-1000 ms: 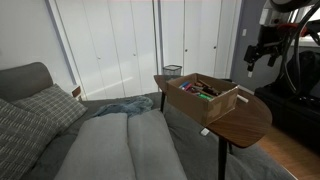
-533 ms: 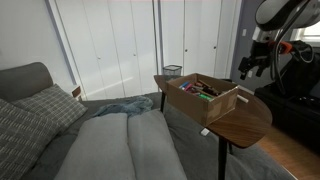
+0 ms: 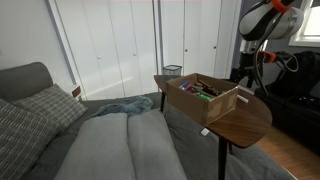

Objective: Pick up the white object on the table and put it inside the box

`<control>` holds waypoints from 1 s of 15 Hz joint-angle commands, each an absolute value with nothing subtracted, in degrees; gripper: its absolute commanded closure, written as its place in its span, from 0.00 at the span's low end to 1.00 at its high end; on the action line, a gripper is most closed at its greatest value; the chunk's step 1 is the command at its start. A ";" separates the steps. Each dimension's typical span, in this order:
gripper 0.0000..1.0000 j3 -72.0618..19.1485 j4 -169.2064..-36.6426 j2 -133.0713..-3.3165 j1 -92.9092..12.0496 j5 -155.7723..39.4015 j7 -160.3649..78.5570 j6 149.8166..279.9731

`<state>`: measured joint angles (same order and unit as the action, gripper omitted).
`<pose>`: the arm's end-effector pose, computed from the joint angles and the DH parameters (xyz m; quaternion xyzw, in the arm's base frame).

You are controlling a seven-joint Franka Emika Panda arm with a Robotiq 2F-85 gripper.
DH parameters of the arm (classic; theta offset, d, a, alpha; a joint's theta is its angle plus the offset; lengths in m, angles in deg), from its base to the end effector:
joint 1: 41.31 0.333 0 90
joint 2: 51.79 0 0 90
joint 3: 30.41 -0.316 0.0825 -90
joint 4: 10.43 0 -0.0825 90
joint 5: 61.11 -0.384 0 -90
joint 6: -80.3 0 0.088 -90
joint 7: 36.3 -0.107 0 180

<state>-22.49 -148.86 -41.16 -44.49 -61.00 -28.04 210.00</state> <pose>0.4596 -0.0904 0.3838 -0.9995 0.0232 -0.0175 0.0092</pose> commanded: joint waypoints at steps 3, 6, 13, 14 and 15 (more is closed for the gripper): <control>0.40 -24.10 -147.44 -45.22 -44.71 -61.44 -31.18 212.09; 0.64 -24.95 -146.94 -46.23 -44.51 -61.08 -32.06 212.70; 0.96 -26.47 -146.88 -47.19 -44.43 -59.72 -32.81 213.21; 0.96 -26.55 -146.87 -47.20 -44.44 -59.62 -32.83 213.16; 0.96 -26.54 -146.92 -46.00 -44.41 -60.02 -32.42 212.41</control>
<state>-25.99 -147.46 -46.32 -44.44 -60.72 -31.23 212.97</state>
